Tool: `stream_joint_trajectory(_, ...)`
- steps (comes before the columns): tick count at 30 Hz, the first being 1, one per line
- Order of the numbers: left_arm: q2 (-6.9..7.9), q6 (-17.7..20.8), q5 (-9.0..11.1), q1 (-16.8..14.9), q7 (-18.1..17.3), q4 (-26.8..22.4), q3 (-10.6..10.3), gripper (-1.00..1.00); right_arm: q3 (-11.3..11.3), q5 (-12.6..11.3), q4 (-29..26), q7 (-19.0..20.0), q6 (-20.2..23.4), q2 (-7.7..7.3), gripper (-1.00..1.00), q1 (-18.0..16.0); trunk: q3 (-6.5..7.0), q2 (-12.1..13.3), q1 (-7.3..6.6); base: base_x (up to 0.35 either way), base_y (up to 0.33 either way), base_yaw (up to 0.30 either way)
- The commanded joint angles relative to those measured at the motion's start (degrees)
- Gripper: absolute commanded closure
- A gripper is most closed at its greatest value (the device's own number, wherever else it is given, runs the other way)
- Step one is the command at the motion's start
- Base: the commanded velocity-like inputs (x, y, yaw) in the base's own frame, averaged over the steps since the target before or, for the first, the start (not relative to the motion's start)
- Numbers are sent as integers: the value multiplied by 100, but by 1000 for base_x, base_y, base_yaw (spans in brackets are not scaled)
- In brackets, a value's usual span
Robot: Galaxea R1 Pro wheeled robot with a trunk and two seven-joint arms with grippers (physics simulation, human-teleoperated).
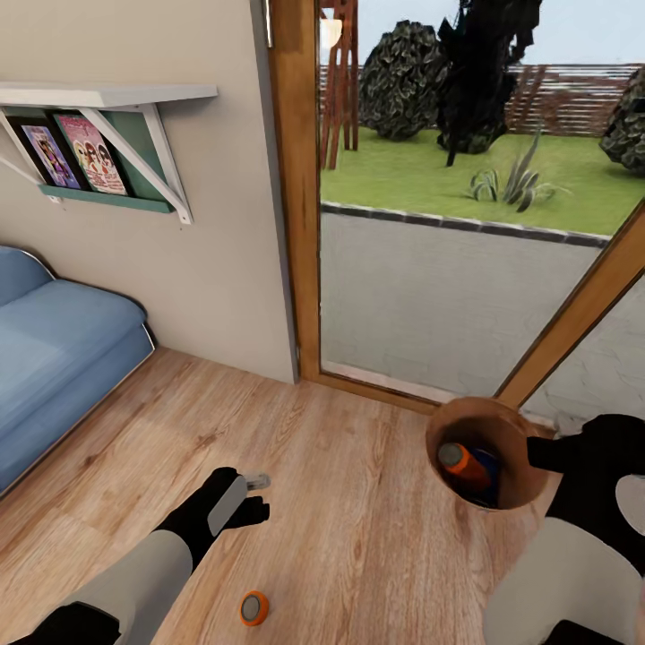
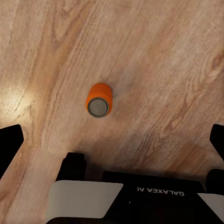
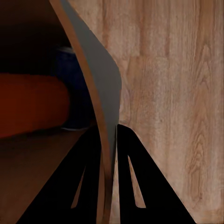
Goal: Put the three can of soda from the living room inside the tash can in the kitchen.
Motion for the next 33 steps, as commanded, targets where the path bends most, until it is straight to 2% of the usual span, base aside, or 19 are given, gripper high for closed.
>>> stream_joint_trajectory(1,0,-1,0,0,-1,1,0,-100,3,85,-23,236,9,0,100,-18,1,0,0,0,0,0)
stream_joint_trajectory(4,0,-1,0,0,-1,1,0,-100,6,472,-25,841,9,-3,100,-28,1,0,0,0,0,-2)
stream_joint_trajectory(6,0,-1,0,0,-1,1,0,-100,8,864,-26,1383,9,-6,100,-34,1,0,0,0,0,-37)
stream_joint_trajectory(9,-2,-1,0,0,-1,1,0,-100,8,1013,-25,1578,9,-7,100,-36,-53,-120,66,0,0,-59)
stream_joint_trajectory(16,-12,-1,0,0,-1,1,0,-100,9,1149,-27,1759,9,-9,100,-38,-178,-401,219,0,0,-58)
stream_joint_trajectory(33,-43,-1,0,9,-21,6,0,-100,10,1164,-26,1795,9,-8,100,-30,-483,-1083,593,0,0,-6)
